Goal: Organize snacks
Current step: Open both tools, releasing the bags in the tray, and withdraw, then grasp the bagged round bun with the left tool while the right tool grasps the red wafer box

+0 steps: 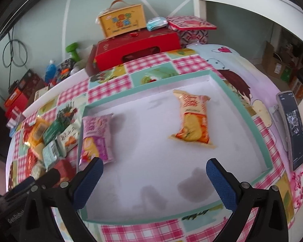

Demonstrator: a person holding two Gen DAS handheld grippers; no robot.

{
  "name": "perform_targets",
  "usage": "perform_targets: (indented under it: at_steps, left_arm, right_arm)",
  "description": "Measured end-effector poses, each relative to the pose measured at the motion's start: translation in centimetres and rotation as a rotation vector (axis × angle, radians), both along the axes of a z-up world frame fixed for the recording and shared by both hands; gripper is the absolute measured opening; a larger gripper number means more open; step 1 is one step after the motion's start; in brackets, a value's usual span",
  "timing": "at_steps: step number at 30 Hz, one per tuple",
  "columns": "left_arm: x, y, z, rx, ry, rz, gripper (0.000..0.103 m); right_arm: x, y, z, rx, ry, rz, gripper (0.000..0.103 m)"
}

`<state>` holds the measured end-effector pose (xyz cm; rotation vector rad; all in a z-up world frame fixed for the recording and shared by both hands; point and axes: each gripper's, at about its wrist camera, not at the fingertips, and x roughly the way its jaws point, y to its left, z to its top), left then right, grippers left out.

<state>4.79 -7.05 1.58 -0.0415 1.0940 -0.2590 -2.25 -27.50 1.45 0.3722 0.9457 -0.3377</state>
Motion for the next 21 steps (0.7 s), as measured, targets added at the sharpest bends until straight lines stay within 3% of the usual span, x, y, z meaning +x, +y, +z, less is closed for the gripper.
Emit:
perform_targets:
  at_steps: [6,9,21]
  left_arm:
    - [-0.4,2.9,1.1,0.004,-0.018,0.042,0.101]
    - [-0.4,4.9,0.9,-0.038,0.011,0.068,0.101]
    - [-0.2,14.0,0.1,-0.082,0.044,0.311,0.101]
  right_arm:
    - [0.3,1.7,0.2,-0.026,-0.001,0.04,0.103]
    - [0.6,2.7,0.3,-0.034,0.012,0.056,0.103]
    - [2.2,9.1,-0.2,-0.009,0.031,0.23,0.103]
